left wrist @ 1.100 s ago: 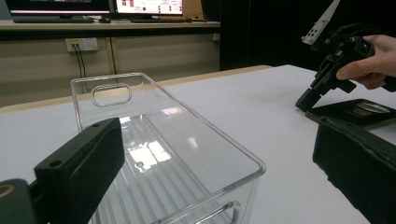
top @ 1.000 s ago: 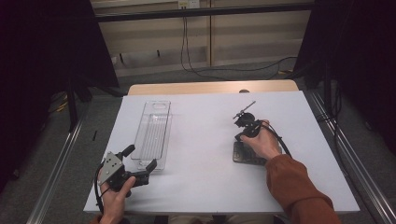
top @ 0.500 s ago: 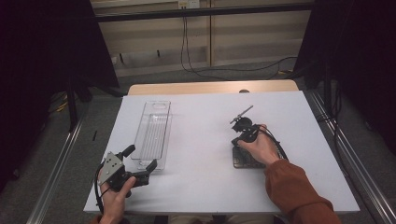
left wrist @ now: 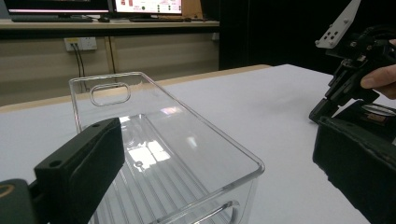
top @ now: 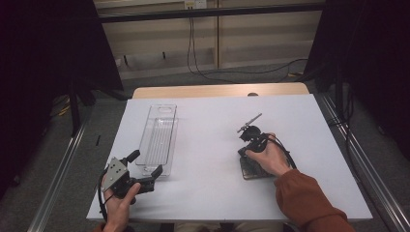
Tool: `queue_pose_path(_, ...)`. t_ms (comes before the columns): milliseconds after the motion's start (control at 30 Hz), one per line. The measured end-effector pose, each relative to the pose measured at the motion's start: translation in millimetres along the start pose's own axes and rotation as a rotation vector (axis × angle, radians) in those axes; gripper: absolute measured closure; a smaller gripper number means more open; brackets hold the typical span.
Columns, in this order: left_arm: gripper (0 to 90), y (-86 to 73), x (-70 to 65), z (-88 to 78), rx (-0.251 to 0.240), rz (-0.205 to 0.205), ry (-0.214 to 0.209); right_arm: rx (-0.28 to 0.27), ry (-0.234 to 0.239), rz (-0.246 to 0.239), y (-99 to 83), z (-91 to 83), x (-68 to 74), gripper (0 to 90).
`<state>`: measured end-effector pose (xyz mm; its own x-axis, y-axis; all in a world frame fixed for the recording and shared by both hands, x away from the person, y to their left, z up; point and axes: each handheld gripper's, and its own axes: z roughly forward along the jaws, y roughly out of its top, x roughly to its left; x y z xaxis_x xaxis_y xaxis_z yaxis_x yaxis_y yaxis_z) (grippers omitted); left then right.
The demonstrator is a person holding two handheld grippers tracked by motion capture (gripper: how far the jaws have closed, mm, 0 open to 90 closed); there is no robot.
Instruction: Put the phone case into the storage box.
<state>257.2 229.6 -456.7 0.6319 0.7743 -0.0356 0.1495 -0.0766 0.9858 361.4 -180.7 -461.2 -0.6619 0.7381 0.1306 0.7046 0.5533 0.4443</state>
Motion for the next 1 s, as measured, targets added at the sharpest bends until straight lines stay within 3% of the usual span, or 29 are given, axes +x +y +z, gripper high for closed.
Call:
queue_pose_path(367, 2.2, 0.2, 0.4, 0.2, -0.001, 0.009, -0.001, -0.002, 0.034, -0.027, -8.5, -2.2, 13.8, 90.0)
queue_pose_path(433, 2.2, -0.1, 0.2, -0.1, 0.002, 0.002, -0.001, -0.012, 0.061, -0.027, -10.6, -1.6, 17.2, 90.0)
queue_pose_path(533, 2.2, -0.1, 0.7, 0.2, 0.002, 0.007, -0.005, 0.0, 0.041, -0.043, -12.0, -2.8, 22.0, 90.0)
queue_pose_path(1000, 2.2, 0.1, 0.2, -0.7, 0.0, -0.002, 0.003, -0.003, 0.067, -0.035, -28.7, -10.1, 28.9, 90.0)
